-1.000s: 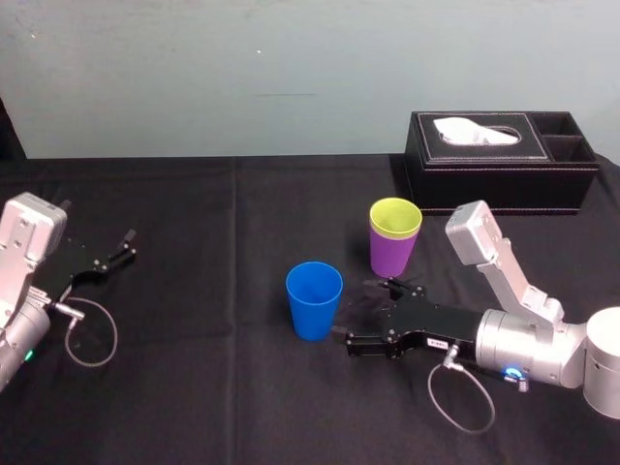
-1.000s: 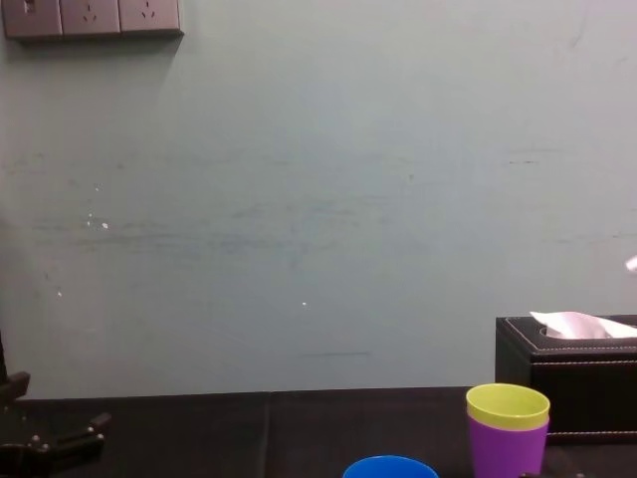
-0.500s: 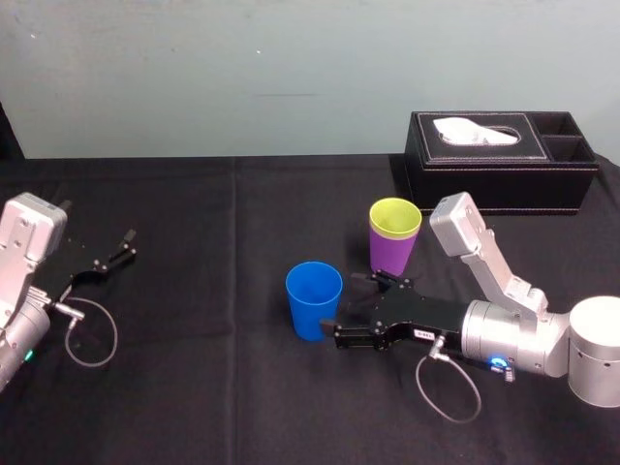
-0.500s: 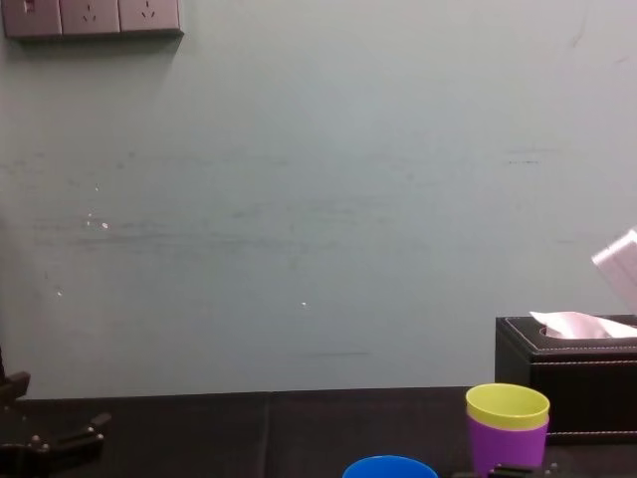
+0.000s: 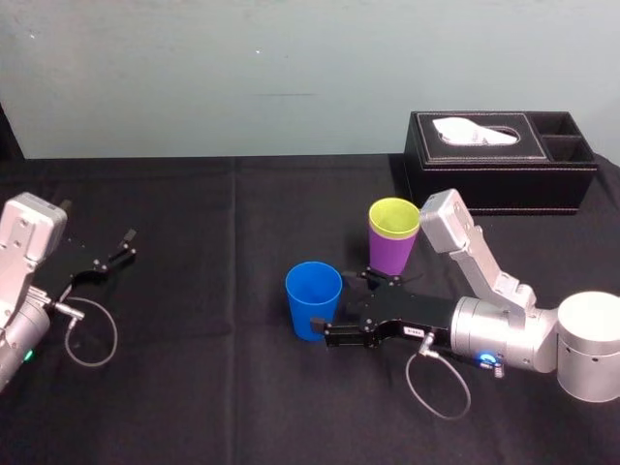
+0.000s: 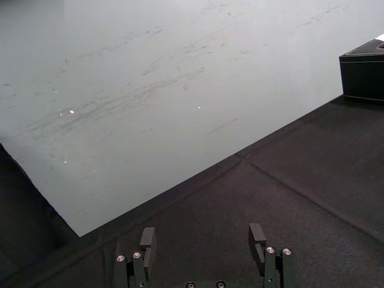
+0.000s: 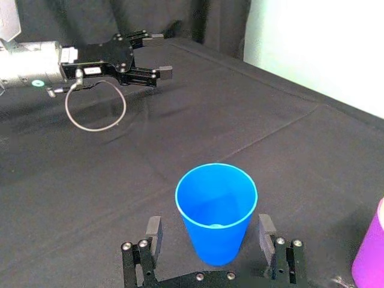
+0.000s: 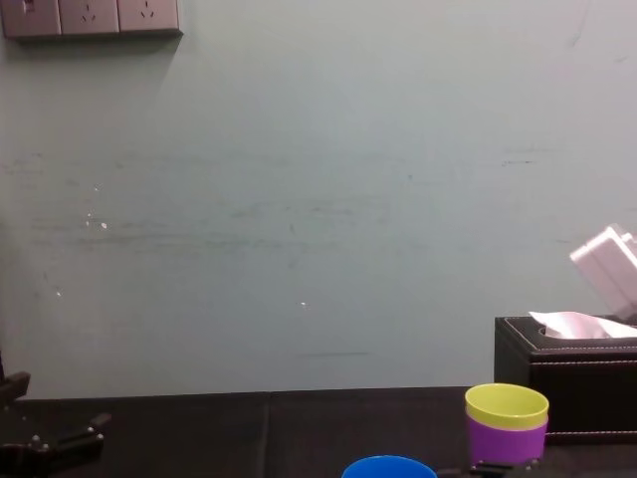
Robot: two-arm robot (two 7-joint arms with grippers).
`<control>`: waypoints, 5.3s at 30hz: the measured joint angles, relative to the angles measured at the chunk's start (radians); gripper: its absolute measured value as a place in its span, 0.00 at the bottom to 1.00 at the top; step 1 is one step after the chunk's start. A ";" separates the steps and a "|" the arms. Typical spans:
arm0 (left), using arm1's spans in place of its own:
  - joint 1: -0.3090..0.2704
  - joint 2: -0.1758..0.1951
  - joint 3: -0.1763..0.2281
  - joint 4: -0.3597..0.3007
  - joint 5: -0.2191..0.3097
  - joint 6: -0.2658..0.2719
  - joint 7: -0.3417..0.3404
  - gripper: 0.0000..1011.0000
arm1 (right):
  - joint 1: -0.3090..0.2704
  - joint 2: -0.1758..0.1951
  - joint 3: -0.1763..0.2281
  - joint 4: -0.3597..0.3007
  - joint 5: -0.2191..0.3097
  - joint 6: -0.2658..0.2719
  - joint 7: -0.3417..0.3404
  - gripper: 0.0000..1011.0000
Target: Stack the three plastic cups sequentially using one hand.
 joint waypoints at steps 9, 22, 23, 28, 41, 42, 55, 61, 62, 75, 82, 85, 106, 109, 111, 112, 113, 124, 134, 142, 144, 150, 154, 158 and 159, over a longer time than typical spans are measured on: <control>0.000 0.000 0.000 0.000 0.000 0.000 0.000 1.00 | 0.018 -0.018 -0.011 0.023 -0.010 0.001 -0.001 0.99; 0.000 0.000 0.000 0.000 0.000 0.000 0.000 1.00 | 0.038 -0.036 -0.021 0.049 -0.024 0.001 -0.001 0.99; 0.000 0.000 0.000 0.000 0.000 0.000 0.000 1.00 | 0.039 -0.037 -0.022 0.051 -0.025 0.001 -0.001 0.99; 0.000 0.000 0.000 0.000 0.000 0.000 0.000 1.00 | 0.043 -0.044 -0.025 0.055 -0.030 0.001 -0.003 0.99; 0.000 0.000 0.000 0.000 0.000 0.000 0.000 1.00 | 0.050 -0.054 -0.030 0.064 -0.040 -0.002 -0.004 0.99; 0.000 0.000 0.000 0.000 0.000 0.000 0.000 1.00 | 0.050 -0.054 -0.030 0.064 -0.040 -0.002 -0.004 0.99; 0.000 0.000 0.000 0.000 0.000 0.000 0.000 1.00 | 0.049 -0.053 -0.030 0.062 -0.039 -0.001 -0.004 0.79; 0.000 0.000 0.000 0.000 0.000 0.000 0.000 1.00 | 0.048 -0.053 -0.029 0.062 -0.038 -0.001 -0.004 0.74; 0.000 0.000 0.000 0.000 0.000 0.000 0.000 1.00 | 0.048 -0.052 -0.029 0.062 -0.038 -0.002 -0.004 0.73; 0.000 0.000 0.000 0.000 0.000 0.000 0.000 1.00 | 0.048 -0.052 -0.029 0.061 -0.038 -0.001 -0.004 0.71; 0.000 0.000 0.000 0.000 0.000 0.000 0.000 1.00 | 0.044 -0.050 -0.026 0.055 -0.038 -0.001 -0.007 0.71; 0.000 0.000 0.000 0.000 0.000 0.000 0.000 1.00 | 0.036 -0.044 -0.019 0.039 -0.040 -0.001 -0.018 0.71; 0.000 0.000 0.000 0.000 0.000 0.000 0.000 1.00 | 0.001 0.040 0.099 -0.174 0.012 0.098 -0.108 0.71; 0.000 0.000 0.000 0.000 0.000 0.000 0.000 1.00 | 0.007 0.046 0.121 -0.186 0.027 0.110 -0.123 0.71; 0.000 0.000 0.000 0.000 0.000 0.000 0.000 1.00 | 0.010 0.048 0.129 -0.188 0.032 0.115 -0.129 0.71; 0.000 0.000 0.000 0.000 0.000 0.000 0.000 1.00 | 0.011 0.049 0.133 -0.189 0.035 0.117 -0.132 0.71; 0.000 0.000 0.000 0.000 0.000 0.000 0.000 1.00 | 0.013 0.050 0.137 -0.189 0.038 0.118 -0.134 0.71; 0.000 0.000 0.000 0.000 0.000 0.000 0.000 1.00 | 0.034 0.050 0.172 -0.158 0.063 0.138 -0.173 0.71; 0.000 0.000 0.000 0.000 0.000 0.000 0.000 1.00 | 0.046 0.040 0.175 -0.116 0.060 0.148 -0.196 0.71; 0.000 0.000 0.000 0.000 0.000 0.000 0.000 1.00 | 0.054 0.027 0.176 -0.078 0.047 0.153 -0.211 0.71; 0.000 0.000 0.000 0.000 0.000 0.000 0.000 1.00 | 0.056 0.023 0.177 -0.068 0.042 0.153 -0.211 0.71; 0.000 0.000 0.000 0.000 0.000 0.000 0.000 1.00 | 0.057 0.018 0.180 -0.061 0.037 0.152 -0.211 0.71; 0.000 0.000 0.000 0.000 0.000 0.000 0.000 1.00 | 0.056 0.015 0.183 -0.059 0.035 0.152 -0.210 0.71; 0.000 0.000 0.000 0.000 0.000 0.000 0.000 1.00 | 0.055 0.011 0.183 -0.055 0.032 0.151 -0.209 0.71; 0.000 0.000 0.000 0.000 0.000 0.000 0.000 1.00 | 0.055 0.010 0.183 -0.054 0.031 0.150 -0.209 0.71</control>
